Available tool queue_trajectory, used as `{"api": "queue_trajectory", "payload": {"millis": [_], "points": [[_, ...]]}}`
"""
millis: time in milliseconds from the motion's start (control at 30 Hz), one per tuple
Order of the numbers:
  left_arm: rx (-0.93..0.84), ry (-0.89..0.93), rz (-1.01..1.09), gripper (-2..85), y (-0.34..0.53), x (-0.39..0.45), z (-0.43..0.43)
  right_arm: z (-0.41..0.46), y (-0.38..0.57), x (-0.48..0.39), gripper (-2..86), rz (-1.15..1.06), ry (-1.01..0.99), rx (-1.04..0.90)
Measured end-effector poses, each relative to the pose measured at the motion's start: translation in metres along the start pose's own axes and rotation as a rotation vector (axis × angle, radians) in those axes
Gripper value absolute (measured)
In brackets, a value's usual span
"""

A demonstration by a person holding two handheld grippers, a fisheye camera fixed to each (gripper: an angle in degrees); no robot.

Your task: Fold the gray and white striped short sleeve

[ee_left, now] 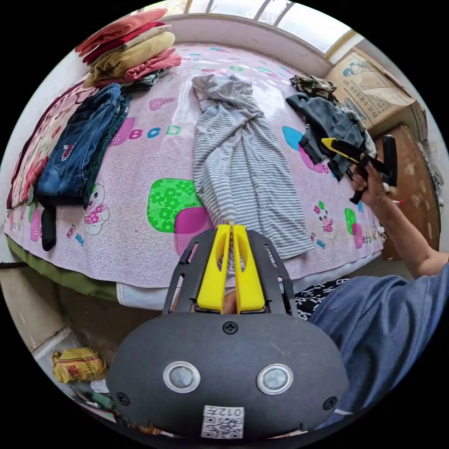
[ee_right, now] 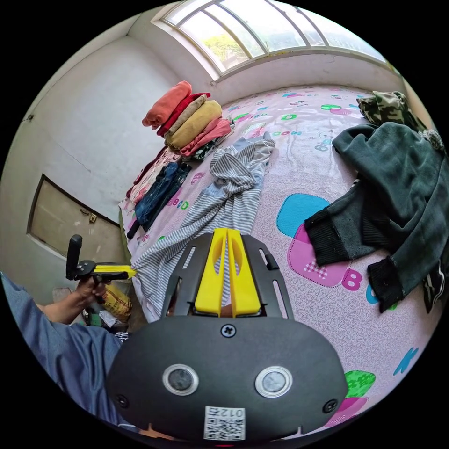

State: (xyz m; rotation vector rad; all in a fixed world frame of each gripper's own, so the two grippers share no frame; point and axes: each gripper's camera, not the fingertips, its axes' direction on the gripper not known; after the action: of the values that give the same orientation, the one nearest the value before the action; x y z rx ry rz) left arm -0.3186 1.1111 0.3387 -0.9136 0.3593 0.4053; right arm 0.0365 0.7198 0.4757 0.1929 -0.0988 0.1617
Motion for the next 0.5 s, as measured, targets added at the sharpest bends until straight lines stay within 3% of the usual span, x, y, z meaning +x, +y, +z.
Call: {"api": "queue_trajectory", "payload": {"millis": [233, 500], "points": [[-0.153, 0.004, 0.148, 0.3, -0.037, 0.083, 0.045, -0.002, 0.009, 0.007, -0.1, -0.026, -0.052, -0.02], [-0.352, -0.066, 0.188, 3.2, -0.056, 0.089, 0.121, 0.018, 0.011, -0.006, -0.1, -0.057, -0.065, -0.063]]}}
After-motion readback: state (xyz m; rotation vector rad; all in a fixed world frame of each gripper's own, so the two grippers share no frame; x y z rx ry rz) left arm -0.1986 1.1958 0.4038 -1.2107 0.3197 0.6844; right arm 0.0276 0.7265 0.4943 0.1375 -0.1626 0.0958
